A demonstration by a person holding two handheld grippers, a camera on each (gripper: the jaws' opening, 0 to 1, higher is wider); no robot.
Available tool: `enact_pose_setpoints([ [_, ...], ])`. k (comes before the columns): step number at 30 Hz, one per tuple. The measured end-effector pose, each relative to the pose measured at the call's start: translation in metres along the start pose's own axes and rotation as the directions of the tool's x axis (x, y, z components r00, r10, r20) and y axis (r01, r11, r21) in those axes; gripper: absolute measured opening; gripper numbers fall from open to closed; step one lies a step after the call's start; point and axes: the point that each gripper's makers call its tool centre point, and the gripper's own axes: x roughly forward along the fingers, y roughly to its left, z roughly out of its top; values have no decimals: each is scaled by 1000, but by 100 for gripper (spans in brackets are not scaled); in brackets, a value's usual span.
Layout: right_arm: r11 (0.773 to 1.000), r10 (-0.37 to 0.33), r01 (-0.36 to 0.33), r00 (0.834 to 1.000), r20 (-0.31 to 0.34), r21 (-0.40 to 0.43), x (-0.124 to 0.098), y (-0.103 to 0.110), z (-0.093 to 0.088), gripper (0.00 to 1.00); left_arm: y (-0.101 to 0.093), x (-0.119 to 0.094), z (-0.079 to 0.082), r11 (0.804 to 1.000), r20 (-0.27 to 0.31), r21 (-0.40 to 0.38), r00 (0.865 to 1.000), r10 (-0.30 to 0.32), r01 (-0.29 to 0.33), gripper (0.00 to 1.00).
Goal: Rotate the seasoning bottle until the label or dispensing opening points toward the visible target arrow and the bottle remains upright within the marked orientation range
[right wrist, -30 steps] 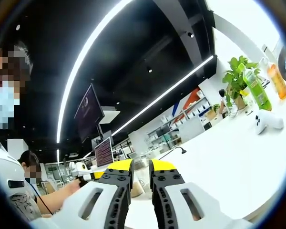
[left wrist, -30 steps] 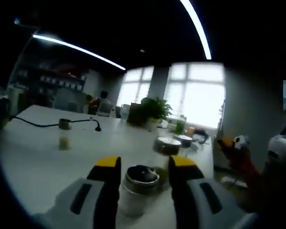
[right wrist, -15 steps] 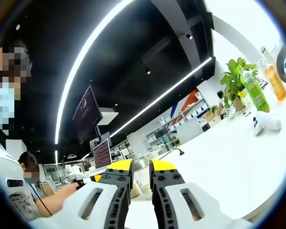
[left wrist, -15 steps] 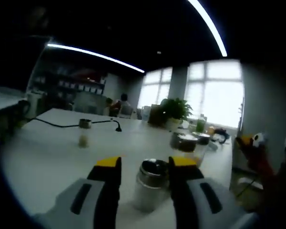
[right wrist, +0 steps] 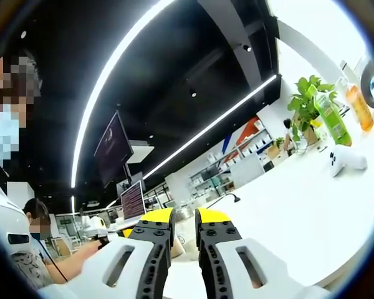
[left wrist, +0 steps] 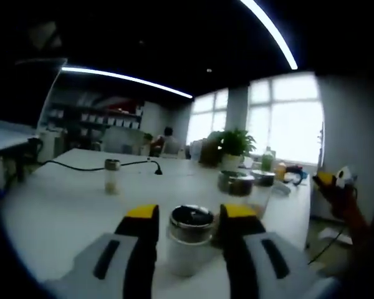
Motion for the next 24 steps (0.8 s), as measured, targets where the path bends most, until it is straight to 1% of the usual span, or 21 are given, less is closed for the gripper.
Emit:
enact_pose_setpoints([
  [4, 1000, -4, 4, 1000, 8, 1, -1, -2, 2, 11, 2, 3, -1, 1000, -3, 9, 1000, 21, -21, 41],
  [7, 1000, -8, 8, 1000, 11, 3, -2, -3, 3, 11, 2, 5, -5, 998, -20, 49, 999, 34, -33, 41],
  [9, 1000, -8, 8, 1000, 13, 3, -2, -3, 3, 11, 2, 5, -6, 997, -24, 63, 999, 38, -36, 40],
  [17, 1000, -11, 11, 1000, 14, 6, -2, -4, 3, 11, -1, 7, -6, 998, -20, 51, 999, 33, -32, 34],
  [24, 1000, -12, 12, 1000, 14, 8, -2, -4, 3, 11, -2, 7, -7, 999, -14, 47, 1000, 25, -24, 33],
])
